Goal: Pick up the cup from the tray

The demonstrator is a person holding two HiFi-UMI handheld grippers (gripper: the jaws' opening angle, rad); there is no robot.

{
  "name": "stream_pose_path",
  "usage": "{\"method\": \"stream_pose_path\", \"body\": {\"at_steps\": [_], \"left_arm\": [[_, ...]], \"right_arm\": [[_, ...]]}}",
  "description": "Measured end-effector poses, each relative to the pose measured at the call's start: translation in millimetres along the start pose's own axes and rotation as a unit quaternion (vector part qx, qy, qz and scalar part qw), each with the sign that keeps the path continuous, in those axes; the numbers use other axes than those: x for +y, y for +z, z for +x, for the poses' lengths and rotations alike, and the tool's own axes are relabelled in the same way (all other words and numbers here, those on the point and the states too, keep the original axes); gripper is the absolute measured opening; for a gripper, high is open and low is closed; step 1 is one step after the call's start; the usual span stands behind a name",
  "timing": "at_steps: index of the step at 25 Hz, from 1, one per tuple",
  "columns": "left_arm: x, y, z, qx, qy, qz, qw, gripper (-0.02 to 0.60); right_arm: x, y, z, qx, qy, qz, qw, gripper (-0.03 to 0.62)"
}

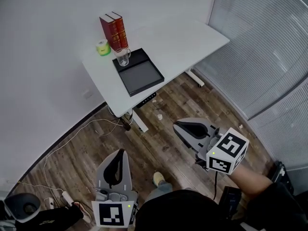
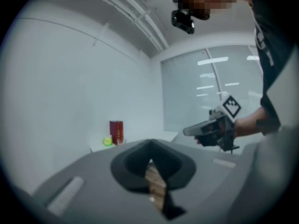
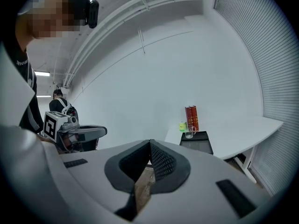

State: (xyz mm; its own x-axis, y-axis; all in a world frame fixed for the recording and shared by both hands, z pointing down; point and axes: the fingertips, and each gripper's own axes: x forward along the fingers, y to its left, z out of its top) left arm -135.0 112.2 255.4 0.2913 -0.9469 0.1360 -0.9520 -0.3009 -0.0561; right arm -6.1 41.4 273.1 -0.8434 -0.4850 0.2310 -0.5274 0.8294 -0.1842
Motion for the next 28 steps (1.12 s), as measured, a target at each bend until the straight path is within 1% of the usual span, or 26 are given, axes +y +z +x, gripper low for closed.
{"method": "stream_pose_path", "body": {"at_steps": [5, 8, 13, 19, 28], "left_arm": [[22.6, -5.9, 16.2, 0.008, 0.006, 0.007, 0.9999, 0.002], [27.7, -6.4, 23.9, 0.006, 0.004, 0.003, 1.0, 0.002], [36.7, -10.7, 28.6, 0.012, -0.002, 0.012, 0.9999, 0.002], [37.7, -7.2, 29.3, 0.002, -0.006, 0.015, 0.9999, 0.002], [21.9, 1.7, 32.9, -0.011, -0.019, 0.019, 0.9996, 0.003]], "right_arm": [[-9.6, 2.5, 22.3, 0.001, -0.006, 0.008, 1.0, 0.005], [-13.9, 0.5, 31.5, 0.004, -0.009, 0.013, 1.0, 0.005], [-14.4, -1.0, 37.9, 0.006, -0.013, 0.021, 1.0, 0.005], [-15.8, 3.6, 34.5, 0.002, -0.025, 0.017, 1.0, 0.005], [-23.7, 11.7, 13.8, -0.011, -0.042, 0.008, 0.999, 0.005]]}}
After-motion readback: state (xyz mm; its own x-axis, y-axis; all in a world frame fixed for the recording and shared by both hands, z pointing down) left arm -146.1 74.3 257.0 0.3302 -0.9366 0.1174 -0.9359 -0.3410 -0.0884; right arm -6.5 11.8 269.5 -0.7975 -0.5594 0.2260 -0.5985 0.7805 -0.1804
